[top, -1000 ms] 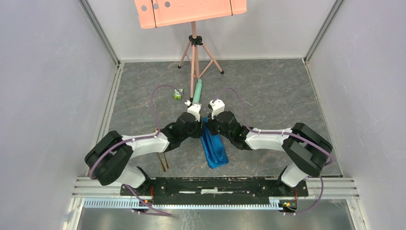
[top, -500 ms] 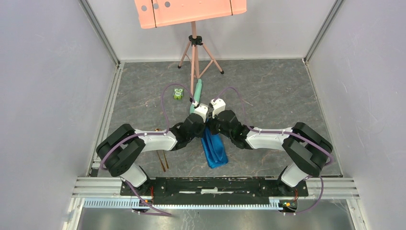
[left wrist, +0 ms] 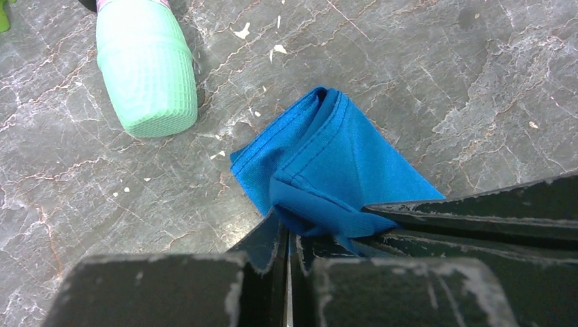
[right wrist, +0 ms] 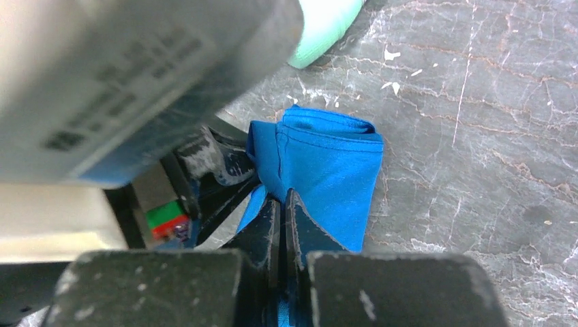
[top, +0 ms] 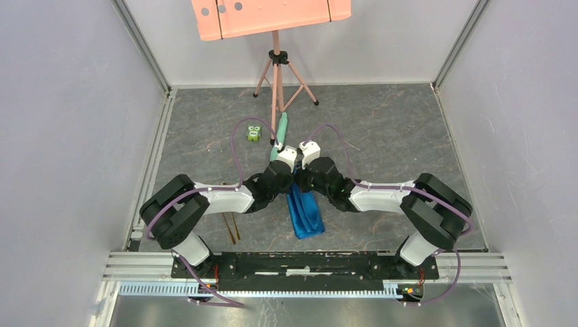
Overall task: Fold the napkin into a case and place the utensils inside
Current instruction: Grasp the top corner of the smaller rectangle folded napkin from the folded napkin.
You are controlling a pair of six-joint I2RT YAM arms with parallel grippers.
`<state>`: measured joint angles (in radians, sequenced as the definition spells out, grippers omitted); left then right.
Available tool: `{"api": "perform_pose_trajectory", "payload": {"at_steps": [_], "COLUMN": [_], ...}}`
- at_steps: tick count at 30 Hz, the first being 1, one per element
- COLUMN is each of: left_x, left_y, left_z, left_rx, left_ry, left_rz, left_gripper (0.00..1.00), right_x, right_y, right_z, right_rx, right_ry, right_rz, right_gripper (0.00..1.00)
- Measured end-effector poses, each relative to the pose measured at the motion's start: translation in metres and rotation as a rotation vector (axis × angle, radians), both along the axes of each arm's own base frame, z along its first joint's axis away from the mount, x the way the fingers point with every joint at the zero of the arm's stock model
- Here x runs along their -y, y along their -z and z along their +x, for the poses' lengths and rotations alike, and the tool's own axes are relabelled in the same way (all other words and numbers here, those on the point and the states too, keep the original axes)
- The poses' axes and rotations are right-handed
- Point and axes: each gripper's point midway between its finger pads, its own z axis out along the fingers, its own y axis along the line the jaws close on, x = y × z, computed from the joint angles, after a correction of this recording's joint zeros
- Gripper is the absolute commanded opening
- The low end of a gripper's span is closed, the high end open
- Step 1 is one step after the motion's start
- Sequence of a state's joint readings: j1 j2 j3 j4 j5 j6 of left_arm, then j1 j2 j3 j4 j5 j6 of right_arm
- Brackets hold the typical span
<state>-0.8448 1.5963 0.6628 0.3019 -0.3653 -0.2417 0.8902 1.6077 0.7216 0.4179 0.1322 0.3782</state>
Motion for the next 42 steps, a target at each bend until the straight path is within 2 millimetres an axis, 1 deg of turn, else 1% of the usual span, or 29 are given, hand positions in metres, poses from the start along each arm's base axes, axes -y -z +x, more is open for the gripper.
{"api": "perform_pose_trajectory", "payload": {"at_steps": [4, 7, 9, 11, 14, 19, 21, 24, 26, 30, 33, 36, 37, 40, 42], "left_x": [-0.003, -0.003, -0.005, -0.006, -0.007, -0.007, -0.005, -0.003, -0.002, -0.001, -0.001, -0.001, -0.001, 0.0, 0.001], "left_y": [-0.003, -0.009, -0.012, -0.011, -0.007, -0.003, -0.003, -0.004, -0.004, -0.004, -0.007, -0.009, -0.01, -0.009, -0.009], "left_z": [0.001, 0.001, -0.001, -0.003, -0.005, -0.008, -0.01, -0.011, -0.013, -0.013, -0.013, -0.013, -0.013, -0.015, -0.016], "left_rx": [-0.006, -0.015, -0.028, -0.048, -0.083, -0.121, -0.131, -0.141, -0.146, -0.149, -0.145, -0.14, -0.14, -0.147, -0.153], "left_ry": [-0.014, -0.027, -0.03, -0.036, -0.047, -0.051, -0.045, -0.044, -0.038, -0.037, -0.036, -0.035, -0.034, -0.029, -0.028], "left_rz": [-0.012, -0.061, -0.101, -0.132, -0.17, -0.225, -0.239, -0.257, -0.262, -0.27, -0.276, -0.281, -0.283, -0.289, -0.296], "left_gripper": [0.02, 0.02, 0.02, 0.02, 0.02, 0.02, 0.02, 0.02, 0.02, 0.02, 0.02, 0.02, 0.02, 0.02, 0.02], "right_x": [0.002, 0.001, -0.001, -0.003, -0.004, -0.006, -0.006, -0.008, -0.009, -0.009, -0.01, -0.01, -0.01, -0.01, -0.008], "right_y": [0.01, 0.019, 0.028, 0.037, 0.041, 0.036, 0.03, 0.017, 0.012, 0.013, 0.015, 0.02, 0.022, 0.029, 0.034], "right_z": [-0.004, -0.008, -0.009, -0.009, -0.01, -0.01, -0.01, -0.009, -0.008, -0.007, -0.006, -0.005, -0.005, -0.003, -0.002], "right_rx": [-0.019, -0.034, -0.05, -0.067, -0.077, -0.073, -0.063, -0.034, -0.02, -0.018, -0.019, -0.025, -0.027, -0.038, -0.047], "right_ry": [0.001, -0.005, -0.011, -0.014, -0.021, -0.036, -0.043, -0.054, -0.058, -0.06, -0.059, -0.057, -0.056, -0.044, -0.027], "right_rz": [-0.031, -0.055, -0.071, -0.088, -0.096, -0.087, -0.077, -0.058, -0.049, -0.053, -0.057, -0.069, -0.072, -0.081, -0.087], "right_gripper": [0.0, 0.01, 0.02, 0.07, 0.18, 0.32, 0.35, 0.36, 0.36, 0.36, 0.31, 0.09, 0.05, 0.01, 0.0]}}
